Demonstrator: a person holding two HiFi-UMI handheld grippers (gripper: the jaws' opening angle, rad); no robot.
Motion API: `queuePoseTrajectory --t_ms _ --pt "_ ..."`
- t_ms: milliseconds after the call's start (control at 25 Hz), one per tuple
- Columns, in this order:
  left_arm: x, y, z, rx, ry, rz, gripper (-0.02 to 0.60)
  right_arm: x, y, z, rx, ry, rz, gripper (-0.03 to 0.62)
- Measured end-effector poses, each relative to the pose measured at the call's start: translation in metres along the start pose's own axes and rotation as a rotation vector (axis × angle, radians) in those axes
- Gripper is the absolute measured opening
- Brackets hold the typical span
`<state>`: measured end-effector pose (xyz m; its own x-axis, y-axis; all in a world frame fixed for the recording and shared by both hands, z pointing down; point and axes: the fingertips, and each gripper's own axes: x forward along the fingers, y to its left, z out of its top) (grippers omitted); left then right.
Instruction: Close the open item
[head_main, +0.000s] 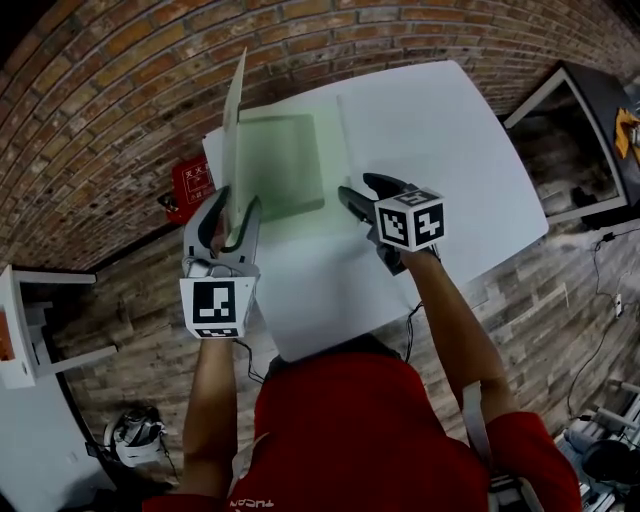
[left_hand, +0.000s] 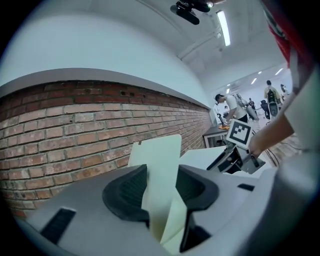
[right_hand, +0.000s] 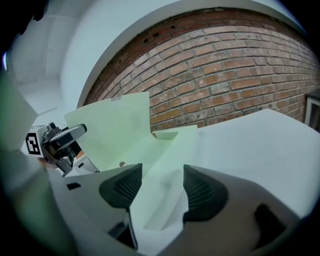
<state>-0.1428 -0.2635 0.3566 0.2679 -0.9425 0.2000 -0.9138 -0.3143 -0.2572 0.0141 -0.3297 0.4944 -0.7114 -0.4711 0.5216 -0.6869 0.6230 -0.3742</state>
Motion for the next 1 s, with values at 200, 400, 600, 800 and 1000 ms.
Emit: queuePoseTrajectory --t_ms 200,400,600,800,1000 --pt "0.003 -0.005 0.0 -0.013 -0.011 -0.018 0.143 0.008 -0.004 -0.012 0.067 0.017 0.03 0.238" --pt "0.005 -0.01 0.0 -0.02 -0.014 -0.022 0.114 0.012 -0.005 -0.019 0.11 0.024 0.062 0.238" --pt "0.008 -0.014 0.001 -0.024 -0.014 -0.016 0.09 0.015 -0.004 -0.024 0.129 0.027 0.086 0.236" --pt "0.012 -0.019 0.004 -0.029 -0.01 -0.009 0.072 0.018 -0.003 -0.027 0.116 0.048 0.099 0.23" --pt "0.017 -0.034 0.001 -0.027 -0.002 -0.037 0.069 0.018 -0.003 -0.028 0.115 0.043 0.107 0.195"
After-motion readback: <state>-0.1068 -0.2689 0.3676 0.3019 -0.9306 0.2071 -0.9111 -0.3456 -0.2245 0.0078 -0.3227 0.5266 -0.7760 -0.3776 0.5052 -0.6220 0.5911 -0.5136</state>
